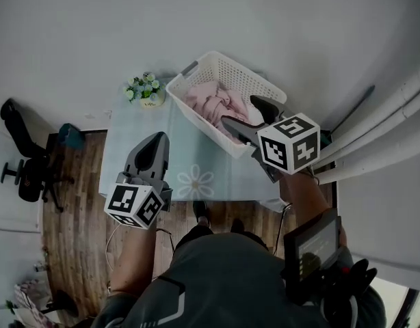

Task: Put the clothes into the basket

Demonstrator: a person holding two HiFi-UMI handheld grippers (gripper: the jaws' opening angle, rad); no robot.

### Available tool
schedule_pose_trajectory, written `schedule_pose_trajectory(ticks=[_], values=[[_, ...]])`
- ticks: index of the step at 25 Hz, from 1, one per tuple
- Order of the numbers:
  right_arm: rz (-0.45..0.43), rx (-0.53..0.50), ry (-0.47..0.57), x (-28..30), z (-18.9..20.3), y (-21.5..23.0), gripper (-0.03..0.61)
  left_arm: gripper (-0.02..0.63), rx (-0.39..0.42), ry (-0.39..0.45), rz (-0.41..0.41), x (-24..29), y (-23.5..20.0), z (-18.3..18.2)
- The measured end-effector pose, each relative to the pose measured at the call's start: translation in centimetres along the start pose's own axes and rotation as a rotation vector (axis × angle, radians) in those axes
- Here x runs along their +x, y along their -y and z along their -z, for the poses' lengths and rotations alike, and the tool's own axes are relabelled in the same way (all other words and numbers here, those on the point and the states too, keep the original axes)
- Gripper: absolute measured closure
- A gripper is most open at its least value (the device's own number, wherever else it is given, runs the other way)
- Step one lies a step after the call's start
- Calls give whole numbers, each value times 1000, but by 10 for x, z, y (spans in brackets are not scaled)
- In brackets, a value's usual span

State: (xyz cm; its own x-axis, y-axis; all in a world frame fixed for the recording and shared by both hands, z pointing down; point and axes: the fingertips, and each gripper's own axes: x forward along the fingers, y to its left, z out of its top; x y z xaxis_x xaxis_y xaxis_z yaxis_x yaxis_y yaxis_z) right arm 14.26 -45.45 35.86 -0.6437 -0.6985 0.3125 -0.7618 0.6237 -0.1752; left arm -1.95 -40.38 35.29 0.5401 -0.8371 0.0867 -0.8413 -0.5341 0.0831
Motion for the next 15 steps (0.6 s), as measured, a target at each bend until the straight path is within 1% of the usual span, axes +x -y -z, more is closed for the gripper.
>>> schedule_pose_trajectory(ticks=[3, 7, 10, 13, 15], values=[[-2, 24, 50, -23, -4, -3, 197, 606, 12, -12, 1, -7, 17, 0], [-6, 70, 115, -45, -5, -18, 272, 606, 26, -17, 1, -20, 31, -4], [2, 85, 152, -56, -7, -29, 297, 606, 52, -17, 36, -25, 37, -8], [7, 84, 173, -61, -11, -46, 341, 606, 58, -4, 63, -33, 34, -14], [26, 76, 186, -61, -14, -58, 374, 606, 51, 7, 77, -41, 29, -17]])
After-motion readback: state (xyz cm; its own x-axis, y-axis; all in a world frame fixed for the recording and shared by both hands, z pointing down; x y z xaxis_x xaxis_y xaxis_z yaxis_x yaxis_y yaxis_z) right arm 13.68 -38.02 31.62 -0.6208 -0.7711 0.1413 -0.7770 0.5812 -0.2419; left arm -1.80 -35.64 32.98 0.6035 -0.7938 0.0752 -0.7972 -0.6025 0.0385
